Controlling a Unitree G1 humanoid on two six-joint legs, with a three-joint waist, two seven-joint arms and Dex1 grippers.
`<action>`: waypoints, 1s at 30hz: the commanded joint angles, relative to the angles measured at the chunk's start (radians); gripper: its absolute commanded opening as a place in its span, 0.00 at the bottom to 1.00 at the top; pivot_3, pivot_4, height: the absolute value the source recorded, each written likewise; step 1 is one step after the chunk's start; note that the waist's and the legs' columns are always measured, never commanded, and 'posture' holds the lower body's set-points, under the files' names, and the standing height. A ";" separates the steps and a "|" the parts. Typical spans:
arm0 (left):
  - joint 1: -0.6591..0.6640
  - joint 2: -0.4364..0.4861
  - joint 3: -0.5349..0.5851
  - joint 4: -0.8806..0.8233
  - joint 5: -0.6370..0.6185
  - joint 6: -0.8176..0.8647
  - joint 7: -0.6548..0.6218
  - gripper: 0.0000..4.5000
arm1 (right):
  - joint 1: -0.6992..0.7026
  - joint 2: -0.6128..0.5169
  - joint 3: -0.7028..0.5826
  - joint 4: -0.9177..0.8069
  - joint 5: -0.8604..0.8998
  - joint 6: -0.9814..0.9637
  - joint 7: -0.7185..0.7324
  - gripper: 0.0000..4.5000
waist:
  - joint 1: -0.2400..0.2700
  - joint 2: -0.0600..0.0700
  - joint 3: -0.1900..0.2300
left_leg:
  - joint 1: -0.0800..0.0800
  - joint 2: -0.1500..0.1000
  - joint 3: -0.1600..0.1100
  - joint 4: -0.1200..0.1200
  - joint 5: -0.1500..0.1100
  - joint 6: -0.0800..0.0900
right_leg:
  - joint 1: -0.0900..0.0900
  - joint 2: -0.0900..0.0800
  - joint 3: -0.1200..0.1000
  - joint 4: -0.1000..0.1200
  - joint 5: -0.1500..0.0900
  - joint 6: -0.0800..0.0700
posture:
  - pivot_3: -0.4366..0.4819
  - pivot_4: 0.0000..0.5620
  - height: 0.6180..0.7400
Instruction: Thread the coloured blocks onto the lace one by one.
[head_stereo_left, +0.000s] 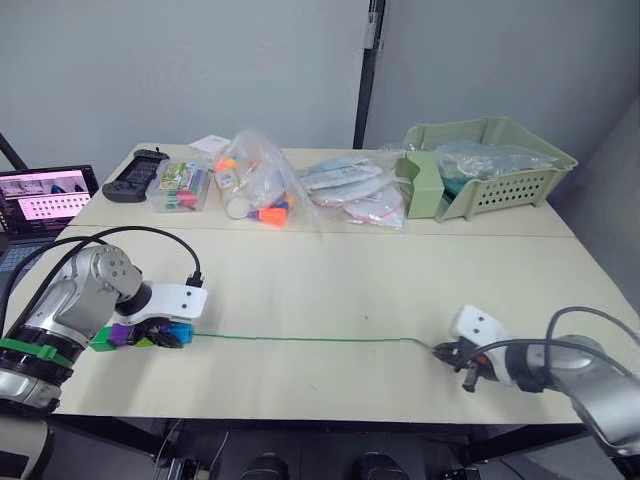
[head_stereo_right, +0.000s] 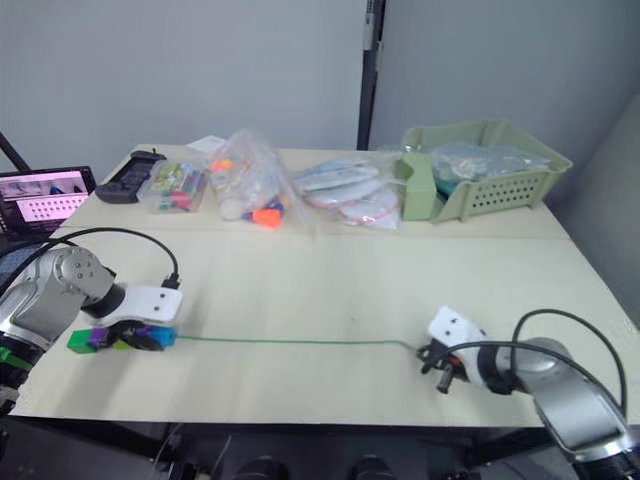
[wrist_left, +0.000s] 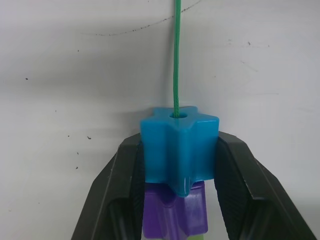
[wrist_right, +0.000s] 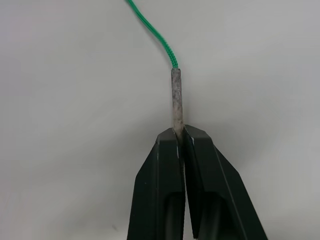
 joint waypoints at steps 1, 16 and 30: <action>0.022 -0.002 -0.005 0.004 0.001 -0.014 0.014 0.31 | -0.046 0.038 0.109 0.001 -0.038 0.025 -0.010 0.00 | -0.002 0.000 -0.001 | 0.000 0.000 0.000 0.000 0.000 0.000 | 0.000 0.000 0.000 0.000 0.000 0.000 | 0.48 0.27 1.00; 0.061 0.063 0.073 -0.053 -0.059 -0.036 0.015 0.97 | -0.091 0.028 0.055 0.035 -0.028 0.034 0.023 0.72 | -0.003 -0.001 -0.004 | 0.002 0.001 0.000 -0.001 0.000 0.000 | 0.000 0.001 0.000 0.000 0.001 -0.002 | 0.48 0.27 1.00; 0.250 0.181 0.644 0.004 -0.502 0.263 0.067 1.00 | 0.183 0.107 -0.529 -0.220 0.328 0.166 -0.011 1.00 | 0.000 -0.001 0.000 | -0.002 0.002 0.000 -0.002 -0.001 0.001 | -0.002 0.000 -0.001 -0.001 0.000 0.000 | 0.48 0.27 1.00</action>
